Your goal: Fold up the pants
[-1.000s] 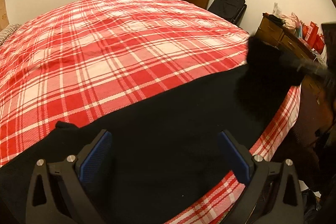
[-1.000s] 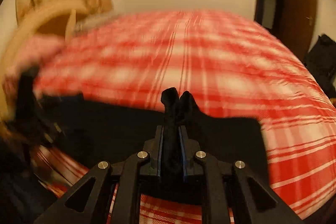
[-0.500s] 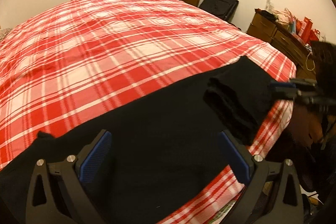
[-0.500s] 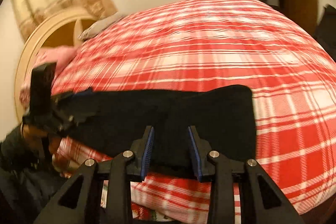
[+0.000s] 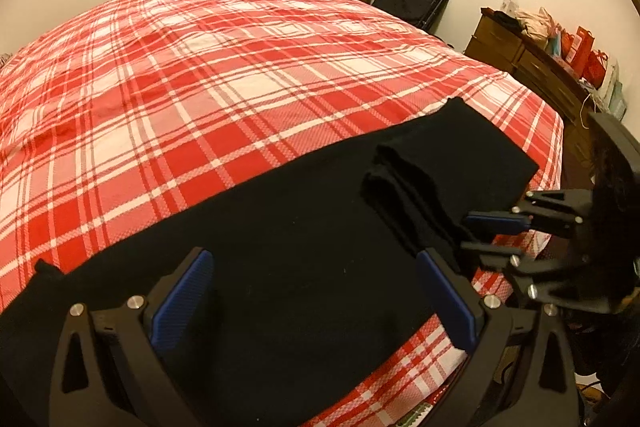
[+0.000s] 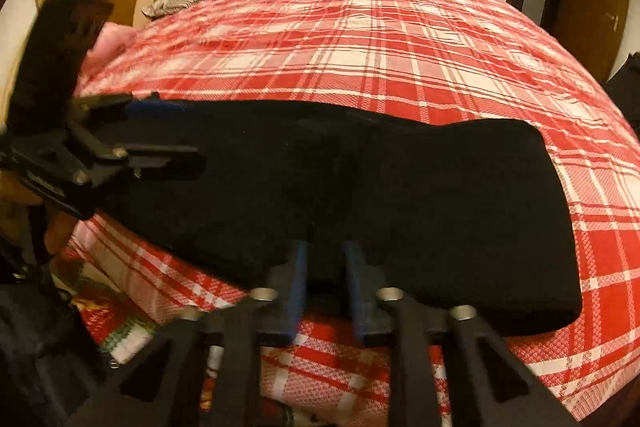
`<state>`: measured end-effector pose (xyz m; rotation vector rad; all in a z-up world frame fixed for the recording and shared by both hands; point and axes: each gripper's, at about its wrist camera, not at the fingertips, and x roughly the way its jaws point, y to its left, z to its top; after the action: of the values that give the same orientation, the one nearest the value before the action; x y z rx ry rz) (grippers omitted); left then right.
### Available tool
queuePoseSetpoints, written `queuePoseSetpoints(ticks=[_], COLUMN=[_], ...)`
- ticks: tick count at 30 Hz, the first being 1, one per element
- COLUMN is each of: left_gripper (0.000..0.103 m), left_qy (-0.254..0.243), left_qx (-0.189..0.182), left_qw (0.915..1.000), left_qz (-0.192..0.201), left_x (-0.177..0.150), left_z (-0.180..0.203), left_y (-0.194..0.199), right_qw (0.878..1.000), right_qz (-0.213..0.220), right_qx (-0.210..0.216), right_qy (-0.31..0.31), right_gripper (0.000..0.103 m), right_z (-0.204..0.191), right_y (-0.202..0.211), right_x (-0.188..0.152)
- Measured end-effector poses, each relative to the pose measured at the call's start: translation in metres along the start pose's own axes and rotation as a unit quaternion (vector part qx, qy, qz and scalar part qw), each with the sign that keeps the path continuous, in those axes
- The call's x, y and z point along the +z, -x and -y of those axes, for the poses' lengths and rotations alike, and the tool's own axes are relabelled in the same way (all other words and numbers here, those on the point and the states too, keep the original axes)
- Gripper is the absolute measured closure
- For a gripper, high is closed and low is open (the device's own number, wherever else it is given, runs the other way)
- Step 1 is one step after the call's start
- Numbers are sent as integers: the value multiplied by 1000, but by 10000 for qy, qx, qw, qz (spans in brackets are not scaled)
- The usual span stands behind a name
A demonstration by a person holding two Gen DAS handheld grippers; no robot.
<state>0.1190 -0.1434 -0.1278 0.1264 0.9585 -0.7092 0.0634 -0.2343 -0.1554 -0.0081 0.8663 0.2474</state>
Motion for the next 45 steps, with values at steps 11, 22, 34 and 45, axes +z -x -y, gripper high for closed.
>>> queuePoseSetpoints(ticks=[11, 22, 34, 45], left_gripper=[0, 11, 36, 92], left_qy=[13, 7, 282, 411], left_qx=[-94, -687, -828, -848], left_qw=[10000, 9974, 9953, 9952], left_qz=[12, -212, -425, -268], left_x=[2, 19, 26, 30], left_z=[5, 37, 58, 45], left_y=[1, -26, -53, -40], right_qw=[9987, 9920, 9842, 9825], right_qz=[-307, 799, 739, 1061], right_qx=[-116, -316, -455, -421], right_qy=[390, -921, -1541, -1475], right_gripper=[91, 57, 54, 54], right_z=[-11, 86, 102, 94], right_y=[-13, 66, 48, 54], right_x=[-9, 13, 10, 7])
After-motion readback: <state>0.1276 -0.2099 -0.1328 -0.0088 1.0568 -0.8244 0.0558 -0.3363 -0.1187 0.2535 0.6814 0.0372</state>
